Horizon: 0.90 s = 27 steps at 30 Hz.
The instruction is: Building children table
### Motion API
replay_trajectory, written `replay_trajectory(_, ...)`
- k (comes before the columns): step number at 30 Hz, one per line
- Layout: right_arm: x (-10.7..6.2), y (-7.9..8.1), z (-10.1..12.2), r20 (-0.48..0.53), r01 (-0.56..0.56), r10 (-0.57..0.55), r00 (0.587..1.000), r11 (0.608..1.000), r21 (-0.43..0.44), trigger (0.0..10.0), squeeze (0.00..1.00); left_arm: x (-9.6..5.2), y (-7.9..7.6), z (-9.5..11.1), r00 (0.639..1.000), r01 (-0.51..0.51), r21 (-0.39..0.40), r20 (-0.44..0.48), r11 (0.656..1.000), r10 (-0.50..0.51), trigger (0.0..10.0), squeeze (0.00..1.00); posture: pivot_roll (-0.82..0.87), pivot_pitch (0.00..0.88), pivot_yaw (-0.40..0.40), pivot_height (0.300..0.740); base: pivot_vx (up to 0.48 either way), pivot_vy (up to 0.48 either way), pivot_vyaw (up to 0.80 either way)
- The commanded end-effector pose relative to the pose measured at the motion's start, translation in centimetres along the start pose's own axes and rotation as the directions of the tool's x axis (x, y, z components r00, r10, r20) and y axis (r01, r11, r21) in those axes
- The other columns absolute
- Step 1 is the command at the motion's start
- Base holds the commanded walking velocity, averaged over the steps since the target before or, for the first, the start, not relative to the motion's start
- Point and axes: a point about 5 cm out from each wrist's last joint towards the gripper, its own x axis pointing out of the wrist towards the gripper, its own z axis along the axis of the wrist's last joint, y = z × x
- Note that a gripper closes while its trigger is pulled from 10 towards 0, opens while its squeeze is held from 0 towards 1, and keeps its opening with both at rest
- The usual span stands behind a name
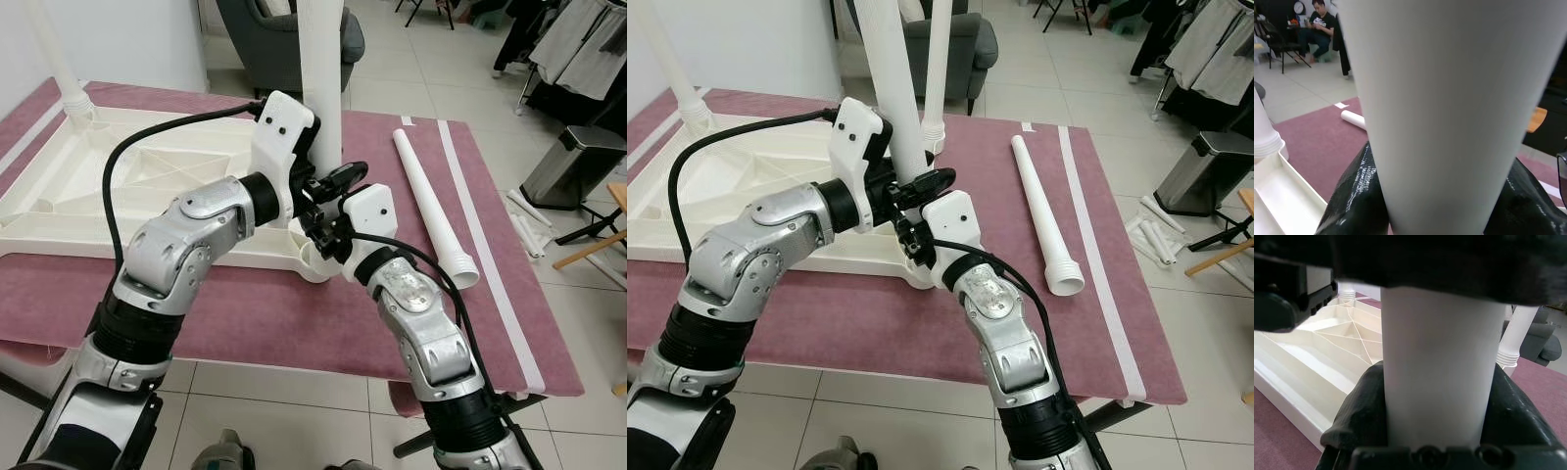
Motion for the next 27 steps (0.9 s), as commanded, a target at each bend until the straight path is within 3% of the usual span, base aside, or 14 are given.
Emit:
replay_trajectory(1, 0.0, 0.2, -0.5, -0.03, -0.015, 0.016, 0.999, 1.0, 0.018, 0.0, 0.0, 0.1, -0.9, 0.7, 0.995, 0.087, 0.06, 0.035, 0.994, -0.089, 10.0, 0.48, 0.12, 0.0, -0.007, 0.74, 0.0, 0.0, 0.0)
replay_trajectory(2, 0.1, 0.2, -0.4, -0.024, -0.013, 0.013, 1.0, 1.0, 0.027, 0.0, 0.0, 0.2, -1.0, 0.5, 0.994, 0.099, 0.051, 0.037, 0.994, -0.101, 10.0, 1.0, 0.12, 0.0, -0.008, 0.74, 0.0, 0.0, 0.0)
replay_trajectory(7, 0.2, -0.2, 0.2, 0.001, 0.016, -0.016, 1.0, 0.998, 0.056, 0.0, 0.0, 0.0, -1.2, 0.7, 0.992, 0.112, 0.005, 0.061, 0.994, -0.112, 10.0, 1.0, 0.12, 0.0, -0.008, 0.74, 0.0, 0.0, 0.0)
replay_trajectory(8, 0.3, -0.5, 0.4, 0.008, 0.035, -0.036, 0.999, 0.997, 0.071, 0.0, 0.0, -0.4, -1.1, 1.0, 0.989, 0.119, -0.038, 0.095, 0.992, -0.115, 10.0, 0.0, 0.12, 0.0, -0.005, 0.74, 0.0, 0.0, 0.0)
replay_trajectory(10, 0.3, -0.5, 0.4, 0.008, 0.035, -0.036, 0.999, 0.997, 0.071, 0.0, 0.0, -0.4, -1.1, 1.0, 0.989, 0.119, -0.038, 0.095, 0.992, -0.115, 10.0, 0.0, 0.12, 0.0, -0.005, 0.74, 0.0, 0.0, 0.0)
replay_trajectory(11, 0.3, -0.8, 0.6, 0.012, 0.052, -0.053, 0.999, 0.995, 0.083, 0.0, 0.0, -0.7, -1.0, 1.5, 0.984, 0.13, -0.102, 0.135, 0.986, -0.116, 10.0, 0.0, 0.12, 0.0, -0.005, 0.74, 0.0, 0.0, 0.0)
replay_trajectory(12, 0.3, -0.8, 0.6, 0.012, 0.052, -0.053, 0.999, 0.995, 0.083, 0.0, 0.0, -0.7, -1.0, 1.5, 0.984, 0.13, -0.102, 0.135, 0.986, -0.116, 10.0, 0.0, 0.12, 0.0, -0.005, 0.74, 0.0, 0.0, 0.0)
replay_trajectory(13, 0.3, -1.2, 0.9, 0.019, 0.073, -0.075, 0.997, 0.993, 0.094, 4.7, 0.0, -1.3, -0.9, 1.9, 0.974, 0.164, -0.156, 0.181, 0.974, -0.135, 10.0, 0.0, 0.12, 0.0, -0.003, 0.74, 0.0, 0.0, 0.0)
replay_trajectory(14, 0.3, -1.2, 0.9, 0.019, 0.073, -0.075, 0.997, 0.993, 0.094, 4.7, 0.0, -1.3, -0.9, 1.9, 0.974, 0.164, -0.156, 0.181, 0.974, -0.135, 10.0, 0.0, 0.12, 0.0, -0.003, 0.74, 0.0, 0.0, 0.0)
replay_trajectory(15, 0.4, -1.7, 1.1, 0.024, 0.094, -0.097, 0.995, 0.99, 0.106, 10.0, 0.0, -2.1, -0.8, 2.1, 0.962, 0.206, -0.2, 0.22, 0.958, -0.161, 10.0, 0.0, 0.11, 0.0, -0.003, 0.74, 0.0, 0.0, 0.0)
replay_trajectory(20, 0.3, -2.8, 1.5, 0.035, 0.137, -0.143, 0.989, 0.982, 0.131, 10.0, 0.0, -4.3, -0.4, 2.0, 0.942, 0.271, -0.242, 0.265, 0.932, -0.205, 10.0, 0.0, 0.12, 0.0, -0.005, 0.74, 0.0, 0.0, 0.0)
replay_trajectory(27, -0.1, -3.6, 1.4, 0.03, 0.157, -0.162, 0.986, 0.979, 0.126, 10.0, 0.0, -5.4, 2.2, 2.1, 0.953, 0.128, -0.32, 0.302, 0.939, -0.027, 10.0, 0.0, 0.12, 0.0, -0.009, 0.74, 0.0, 0.0, 0.0)
